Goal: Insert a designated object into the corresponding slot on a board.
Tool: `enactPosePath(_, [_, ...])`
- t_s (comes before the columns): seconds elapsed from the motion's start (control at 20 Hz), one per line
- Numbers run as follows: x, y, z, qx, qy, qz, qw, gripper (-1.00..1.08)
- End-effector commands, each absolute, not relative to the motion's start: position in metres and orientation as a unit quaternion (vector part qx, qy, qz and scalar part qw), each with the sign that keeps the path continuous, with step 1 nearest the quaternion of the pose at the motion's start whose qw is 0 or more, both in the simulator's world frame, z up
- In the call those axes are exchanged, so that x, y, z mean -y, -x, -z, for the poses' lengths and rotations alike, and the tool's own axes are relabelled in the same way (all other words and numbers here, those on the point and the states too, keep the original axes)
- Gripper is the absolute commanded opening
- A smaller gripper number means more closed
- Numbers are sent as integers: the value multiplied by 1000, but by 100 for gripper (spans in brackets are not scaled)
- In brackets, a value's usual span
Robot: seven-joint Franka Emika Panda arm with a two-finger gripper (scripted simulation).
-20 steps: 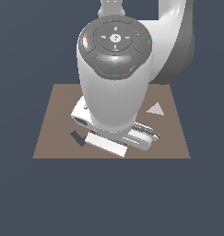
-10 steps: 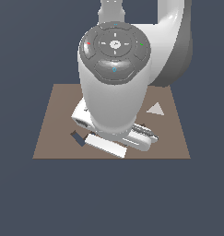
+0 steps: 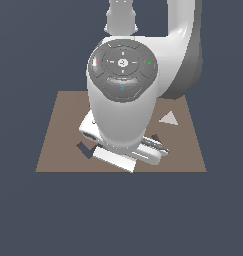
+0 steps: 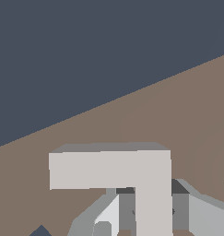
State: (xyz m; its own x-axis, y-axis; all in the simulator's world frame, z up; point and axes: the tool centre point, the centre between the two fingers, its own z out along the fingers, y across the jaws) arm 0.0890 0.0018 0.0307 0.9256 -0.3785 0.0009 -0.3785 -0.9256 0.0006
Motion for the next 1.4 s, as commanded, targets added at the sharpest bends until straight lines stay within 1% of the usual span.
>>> enactPosePath(0.0, [-3,-89,-30,192,-981,0,0,-100])
enactPosePath(0.7, [0,-86,-31,172,-985,0,0,-100])
enactPosePath(1.35, [22,-74,-33,51,-999,0,0,-100])
